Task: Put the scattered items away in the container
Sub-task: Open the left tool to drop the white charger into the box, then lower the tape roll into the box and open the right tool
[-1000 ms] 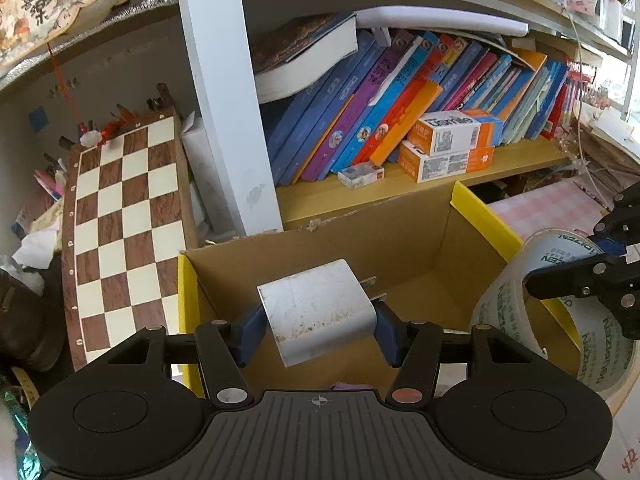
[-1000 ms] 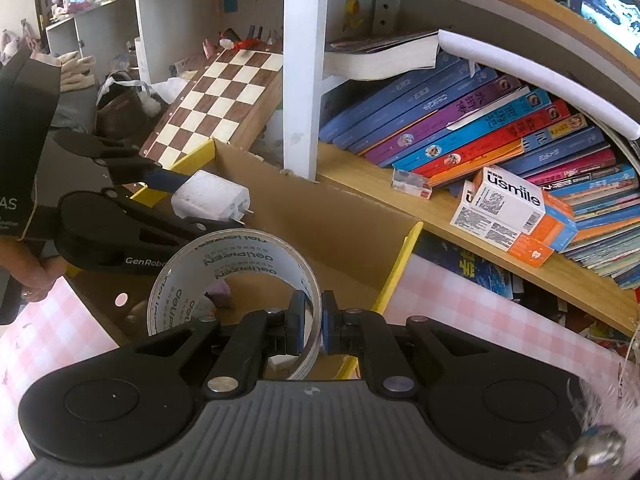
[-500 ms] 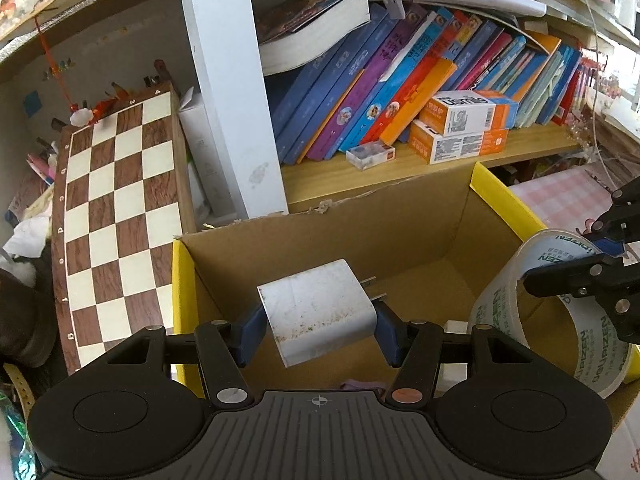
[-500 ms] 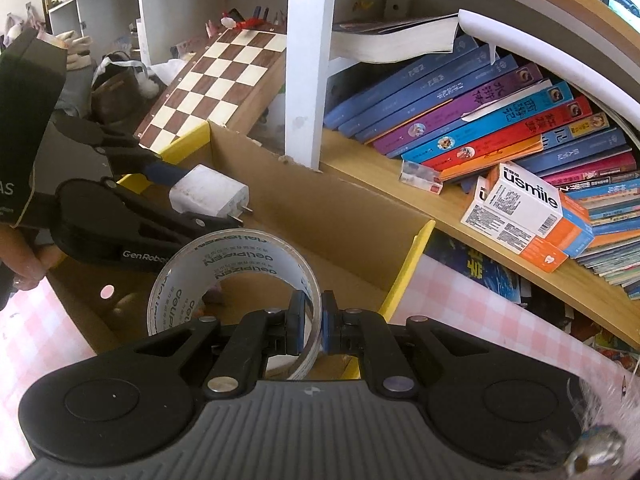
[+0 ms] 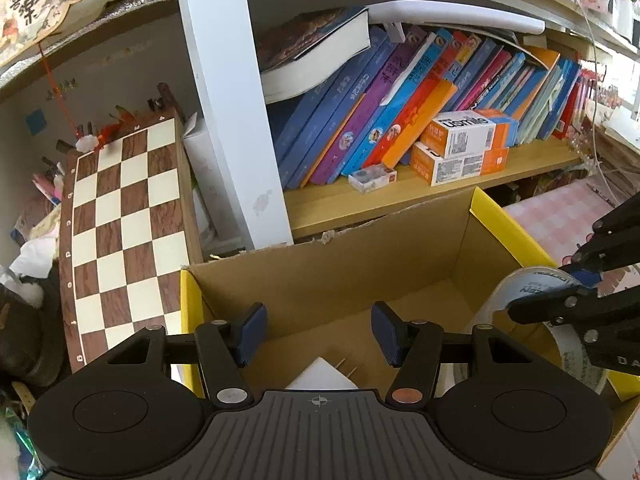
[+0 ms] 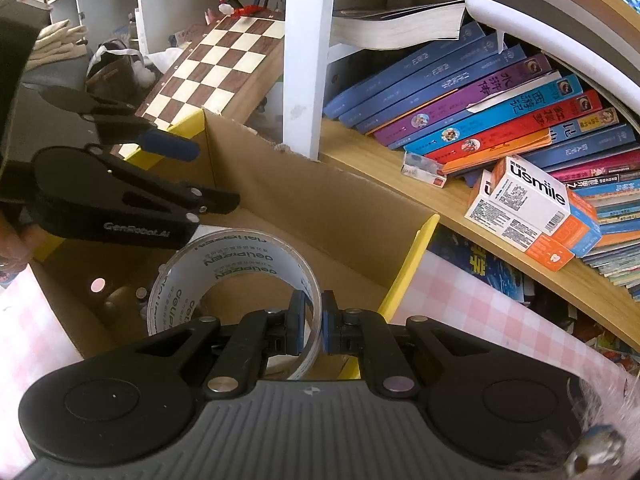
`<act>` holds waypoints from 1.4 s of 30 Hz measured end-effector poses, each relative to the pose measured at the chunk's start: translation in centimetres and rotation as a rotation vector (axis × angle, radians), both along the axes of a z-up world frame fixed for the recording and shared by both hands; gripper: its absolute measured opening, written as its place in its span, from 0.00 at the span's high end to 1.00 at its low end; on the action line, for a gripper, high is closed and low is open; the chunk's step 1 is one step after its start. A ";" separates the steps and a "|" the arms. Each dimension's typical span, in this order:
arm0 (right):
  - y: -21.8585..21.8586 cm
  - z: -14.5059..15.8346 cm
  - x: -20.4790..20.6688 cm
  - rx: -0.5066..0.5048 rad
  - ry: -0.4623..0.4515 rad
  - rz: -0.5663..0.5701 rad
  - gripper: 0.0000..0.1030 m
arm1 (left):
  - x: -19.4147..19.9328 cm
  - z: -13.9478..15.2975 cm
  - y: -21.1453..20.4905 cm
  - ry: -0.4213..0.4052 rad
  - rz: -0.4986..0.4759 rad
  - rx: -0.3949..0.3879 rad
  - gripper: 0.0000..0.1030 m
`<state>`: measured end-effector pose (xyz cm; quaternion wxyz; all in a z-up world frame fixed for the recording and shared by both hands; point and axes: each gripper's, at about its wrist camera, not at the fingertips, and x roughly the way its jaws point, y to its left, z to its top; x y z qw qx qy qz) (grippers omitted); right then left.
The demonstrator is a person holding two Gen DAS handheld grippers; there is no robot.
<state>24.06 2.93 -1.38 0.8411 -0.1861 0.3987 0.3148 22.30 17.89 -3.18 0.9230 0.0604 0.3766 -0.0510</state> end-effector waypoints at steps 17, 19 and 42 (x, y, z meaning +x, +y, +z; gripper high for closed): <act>2.1 -1.3 3.0 -0.061 0.006 0.057 0.92 | -4.1 0.9 0.6 -0.052 0.060 -0.084 0.21; 2.4 -1.6 3.4 -0.069 0.015 0.060 0.92 | -4.3 0.8 0.8 -0.047 0.071 -0.091 0.20; 5.6 -5.0 7.1 -0.172 0.055 0.083 0.92 | -6.2 0.8 -0.6 -0.037 0.011 -0.108 0.18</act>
